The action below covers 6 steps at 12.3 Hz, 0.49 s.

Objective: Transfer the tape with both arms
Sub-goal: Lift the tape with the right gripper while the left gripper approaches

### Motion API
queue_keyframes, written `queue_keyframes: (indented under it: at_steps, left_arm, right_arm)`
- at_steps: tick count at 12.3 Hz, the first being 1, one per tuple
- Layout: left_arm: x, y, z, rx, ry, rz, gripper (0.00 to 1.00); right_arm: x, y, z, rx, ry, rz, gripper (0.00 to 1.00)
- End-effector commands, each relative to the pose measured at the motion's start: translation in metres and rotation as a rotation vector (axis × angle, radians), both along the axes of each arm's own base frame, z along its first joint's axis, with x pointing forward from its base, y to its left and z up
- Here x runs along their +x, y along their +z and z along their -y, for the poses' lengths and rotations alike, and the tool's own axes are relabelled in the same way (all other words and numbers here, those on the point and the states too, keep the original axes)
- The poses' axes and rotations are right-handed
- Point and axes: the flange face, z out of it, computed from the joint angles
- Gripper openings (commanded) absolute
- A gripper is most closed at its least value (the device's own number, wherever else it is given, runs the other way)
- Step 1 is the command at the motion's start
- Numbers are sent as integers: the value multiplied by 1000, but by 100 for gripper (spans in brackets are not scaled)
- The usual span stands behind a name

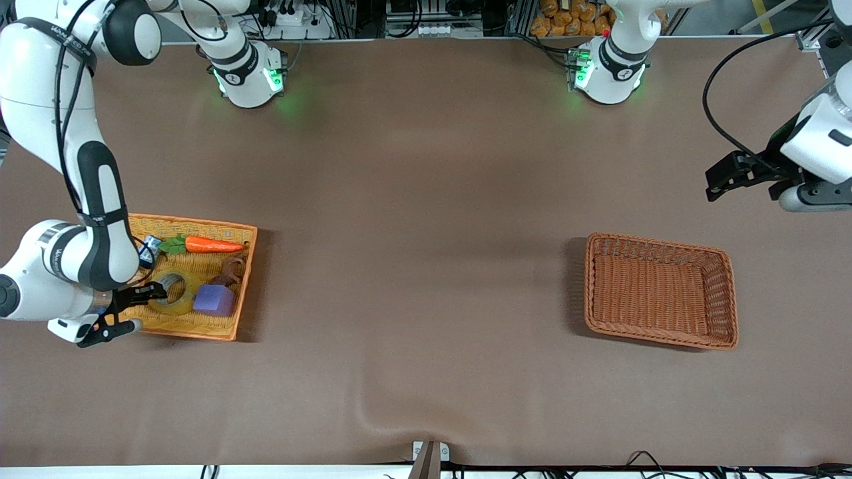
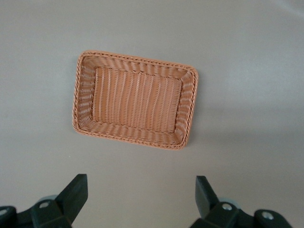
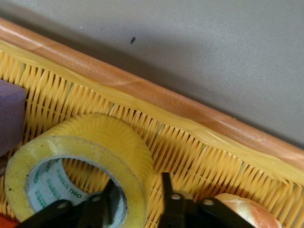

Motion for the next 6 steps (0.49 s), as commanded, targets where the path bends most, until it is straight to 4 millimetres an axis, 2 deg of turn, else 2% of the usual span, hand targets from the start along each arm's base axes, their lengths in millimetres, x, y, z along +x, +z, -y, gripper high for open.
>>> queue_keyframes:
  at_steps: [1, 2, 3, 5, 6]
  left_arm:
    - [16, -27, 22, -17, -31, -18, 100]
    - [20, -32, 25, -27, -32, -14, 100]
    - [24, -38, 26, -30, -26, -11, 100]
    - [24, -42, 37, -29, -13, -16, 100]
    - [24, -43, 37, -29, -7, -16, 100]
  right_arm:
    - [-5, 8, 10, 53, -16, -19, 0]
    - [-7, 19, 6, 96, -29, -51, 0]
    - [-2, 45, 6, 103, -24, -40, 0]
    - [4, 105, -2, 117, -6, -28, 0]
    - [6, 140, -14, 128, 6, -15, 0]
